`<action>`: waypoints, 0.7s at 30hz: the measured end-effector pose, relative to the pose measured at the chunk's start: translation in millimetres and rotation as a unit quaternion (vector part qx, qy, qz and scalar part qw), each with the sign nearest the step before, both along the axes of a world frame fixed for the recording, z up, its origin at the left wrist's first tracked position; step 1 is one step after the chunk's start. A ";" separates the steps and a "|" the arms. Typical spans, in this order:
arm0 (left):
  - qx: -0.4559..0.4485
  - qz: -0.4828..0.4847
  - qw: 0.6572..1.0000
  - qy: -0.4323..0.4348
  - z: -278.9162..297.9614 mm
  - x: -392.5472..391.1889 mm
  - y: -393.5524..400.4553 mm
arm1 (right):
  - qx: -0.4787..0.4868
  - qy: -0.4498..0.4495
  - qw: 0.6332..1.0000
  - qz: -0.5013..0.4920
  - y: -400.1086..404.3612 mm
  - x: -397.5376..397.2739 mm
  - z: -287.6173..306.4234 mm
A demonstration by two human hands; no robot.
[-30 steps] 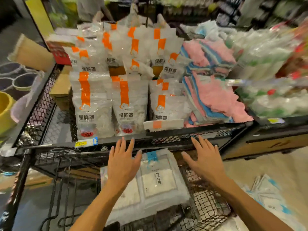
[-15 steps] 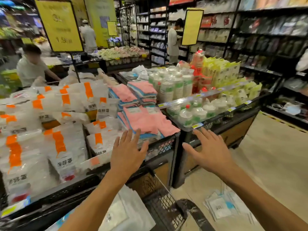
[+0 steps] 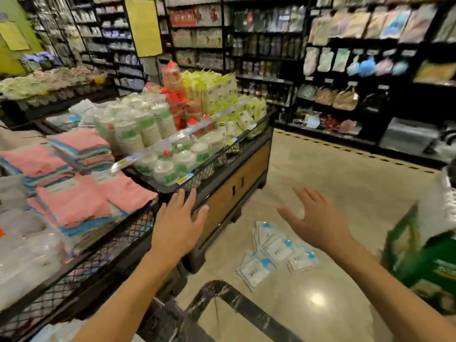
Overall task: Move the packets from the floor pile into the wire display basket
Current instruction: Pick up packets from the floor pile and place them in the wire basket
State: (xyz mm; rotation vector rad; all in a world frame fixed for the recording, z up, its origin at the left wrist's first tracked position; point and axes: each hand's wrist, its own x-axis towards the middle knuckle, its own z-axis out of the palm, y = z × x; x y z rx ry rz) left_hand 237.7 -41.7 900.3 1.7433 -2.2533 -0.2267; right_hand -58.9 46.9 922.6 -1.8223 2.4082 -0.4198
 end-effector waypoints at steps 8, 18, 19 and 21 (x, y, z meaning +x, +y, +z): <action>0.028 -0.117 0.993 -0.006 -24.7 -115.6 -56.8 | 0.038 -0.025 0.990 -0.131 8.4 -89.9 -31.0; 0.024 -0.193 0.981 -0.004 -44.0 -226.5 -164.7 | 0.051 -0.038 0.968 -0.243 -36.4 -165.1 -34.0; 0.021 -0.196 0.980 -0.006 -46.1 -233.9 -176.1 | 0.049 -0.039 0.966 -0.250 -43.6 -170.8 -35.6; 0.017 -0.200 0.980 -0.008 -50.7 -248.2 -198.0 | 0.048 -0.039 0.964 -0.260 -59.4 -183.9 -40.4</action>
